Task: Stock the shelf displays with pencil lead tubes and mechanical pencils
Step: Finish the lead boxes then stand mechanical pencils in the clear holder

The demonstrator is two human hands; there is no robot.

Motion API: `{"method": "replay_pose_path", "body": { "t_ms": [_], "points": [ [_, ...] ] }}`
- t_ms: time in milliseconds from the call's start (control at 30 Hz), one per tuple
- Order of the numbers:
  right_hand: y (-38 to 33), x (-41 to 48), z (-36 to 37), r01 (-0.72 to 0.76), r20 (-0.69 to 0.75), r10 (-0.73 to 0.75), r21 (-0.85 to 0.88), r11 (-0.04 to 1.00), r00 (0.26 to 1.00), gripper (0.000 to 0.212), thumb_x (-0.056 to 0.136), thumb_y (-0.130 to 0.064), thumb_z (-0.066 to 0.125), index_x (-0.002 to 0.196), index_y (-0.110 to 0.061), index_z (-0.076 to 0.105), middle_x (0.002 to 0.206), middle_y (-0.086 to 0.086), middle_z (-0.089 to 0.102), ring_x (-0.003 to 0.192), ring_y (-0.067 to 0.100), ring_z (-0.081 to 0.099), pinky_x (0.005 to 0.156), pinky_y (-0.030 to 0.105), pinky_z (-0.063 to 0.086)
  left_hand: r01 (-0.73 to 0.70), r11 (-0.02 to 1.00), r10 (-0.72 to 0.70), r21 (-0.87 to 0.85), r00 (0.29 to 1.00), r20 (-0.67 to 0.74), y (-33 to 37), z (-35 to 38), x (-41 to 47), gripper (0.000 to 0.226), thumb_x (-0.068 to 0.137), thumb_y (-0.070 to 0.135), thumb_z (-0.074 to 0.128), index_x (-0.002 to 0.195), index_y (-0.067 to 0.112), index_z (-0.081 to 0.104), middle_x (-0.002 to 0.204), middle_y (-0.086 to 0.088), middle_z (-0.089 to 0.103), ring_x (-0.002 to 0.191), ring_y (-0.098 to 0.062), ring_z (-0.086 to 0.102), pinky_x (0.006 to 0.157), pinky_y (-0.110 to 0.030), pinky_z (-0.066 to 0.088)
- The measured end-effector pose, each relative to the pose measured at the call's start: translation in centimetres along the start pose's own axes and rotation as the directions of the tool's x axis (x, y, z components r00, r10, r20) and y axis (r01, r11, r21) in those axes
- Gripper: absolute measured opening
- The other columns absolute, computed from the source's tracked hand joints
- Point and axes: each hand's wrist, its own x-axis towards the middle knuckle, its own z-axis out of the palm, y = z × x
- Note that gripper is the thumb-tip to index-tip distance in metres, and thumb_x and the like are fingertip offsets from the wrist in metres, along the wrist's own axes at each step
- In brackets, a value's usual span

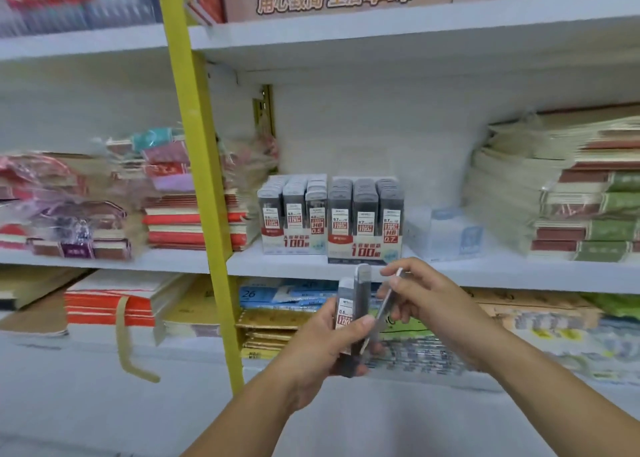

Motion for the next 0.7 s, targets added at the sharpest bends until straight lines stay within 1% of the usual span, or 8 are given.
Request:
{"method": "replay_pose_path", "body": {
  "t_ms": [67, 133, 200, 267, 367, 467, 533, 700],
  "points": [
    [-0.6, 0.4, -0.4, -0.005, -0.031, 0.007, 0.066, 0.998, 0.999, 0.022, 0.091, -0.019, 0.054, 0.096, -0.034, 0.070, 0.096, 0.005, 0.074, 0.073, 0.019, 0.061, 0.066, 0.031, 0.049, -0.013, 0.999, 0.012, -0.029, 1.000, -0.022, 0.3, -0.2, 0.0, 0.044, 0.079, 0.038, 0.076, 0.120, 0.028, 0.062, 0.092, 0.001, 0.078, 0.083, -0.016, 0.076, 0.061, -0.025, 0.055],
    [-1.1, 0.4, -0.9, 0.016, -0.021, -0.015, 0.019, 1.000, 1.000, 0.027, 0.093, -0.023, 0.052, 0.106, -0.043, 0.066, 0.105, -0.001, 0.074, 0.087, 0.017, 0.067, 0.073, 0.030, 0.051, -0.014, 0.999, 0.012, -0.037, 0.999, -0.051, 0.6, -0.4, 0.1, 0.048, 0.074, 0.037, 0.080, 0.118, 0.027, 0.063, 0.094, -0.002, 0.078, 0.075, -0.014, 0.074, 0.059, -0.024, 0.054],
    [-1.1, 0.3, -1.2, 0.036, -0.006, -0.036, 0.009, 0.999, 0.999, 0.029, 0.097, -0.022, 0.052, 0.117, -0.042, 0.059, 0.107, -0.002, 0.074, 0.096, 0.016, 0.069, 0.079, 0.031, 0.053, -0.014, 0.999, 0.011, -0.033, 0.996, -0.088, 0.7, -0.7, 0.2, 0.041, 0.078, 0.031, 0.082, 0.115, 0.027, 0.065, 0.094, -0.006, 0.078, 0.064, -0.011, 0.068, 0.058, -0.025, 0.052],
    [-1.0, 0.3, -1.1, 0.045, -0.040, -0.044, 0.020, 0.999, 0.998, 0.027, 0.097, -0.018, 0.054, 0.118, -0.035, 0.057, 0.105, -0.002, 0.074, 0.097, 0.016, 0.070, 0.080, 0.030, 0.054, -0.026, 0.999, 0.020, -0.043, 0.992, -0.121, 0.7, -0.8, 0.5, 0.034, 0.082, 0.027, 0.082, 0.112, 0.024, 0.067, 0.090, -0.006, 0.077, 0.057, -0.011, 0.060, 0.056, -0.025, 0.051],
    [-1.1, 0.3, -0.5, 0.061, -0.103, -0.054, 0.073, 0.995, 0.993, 0.028, 0.087, -0.029, 0.065, 0.114, -0.025, 0.060, 0.100, 0.002, 0.075, 0.092, 0.020, 0.072, 0.078, 0.030, 0.057, -0.057, 0.997, 0.050, -0.044, 0.987, -0.150, 1.0, -1.0, 0.7, 0.028, 0.081, 0.023, 0.083, 0.106, 0.023, 0.069, 0.081, -0.001, 0.075, 0.054, -0.009, 0.058, 0.055, -0.024, 0.051],
    [-1.4, 0.5, -0.3, 0.090, -0.145, -0.077, 0.087, 0.992, 0.986, 0.025, 0.091, -0.012, 0.064, 0.112, -0.026, 0.061, 0.098, 0.005, 0.075, 0.088, 0.024, 0.072, 0.073, 0.032, 0.057, -0.093, 0.995, 0.086, -0.034, 0.983, -0.165, 1.2, -1.0, 0.9, 0.022, 0.081, 0.025, 0.083, 0.099, 0.029, 0.072, 0.082, 0.001, 0.075, 0.056, -0.007, 0.060, 0.057, -0.024, 0.053],
    [-2.0, 0.7, -0.1, 0.117, -0.158, -0.107, 0.058, 0.991, 0.982, 0.029, 0.091, -0.008, 0.064, 0.113, -0.027, 0.060, 0.097, 0.004, 0.075, 0.085, 0.024, 0.073, 0.069, 0.031, 0.059, -0.123, 0.992, 0.116, -0.025, 0.975, -0.188, 1.6, -0.9, 1.2, 0.024, 0.083, 0.030, 0.082, 0.104, 0.029, 0.071, 0.082, 0.001, 0.076, 0.057, -0.007, 0.060, 0.058, -0.025, 0.053],
    [-6.6, 2.6, 1.0, 0.336, -0.212, -0.346, -0.080, 0.938, 0.914, 0.029, 0.090, -0.005, 0.064, 0.105, -0.029, 0.059, 0.097, -0.002, 0.075, 0.084, 0.016, 0.072, 0.065, 0.026, 0.058, -0.249, 0.968, 0.226, -0.025, 0.911, -0.345, 3.5, -2.2, 1.7, 0.020, 0.095, 0.038, 0.066, 0.111, 0.026, 0.063, 0.093, 0.005, 0.079, 0.071, -0.011, 0.074, 0.055, -0.023, 0.055]
  ]
}}
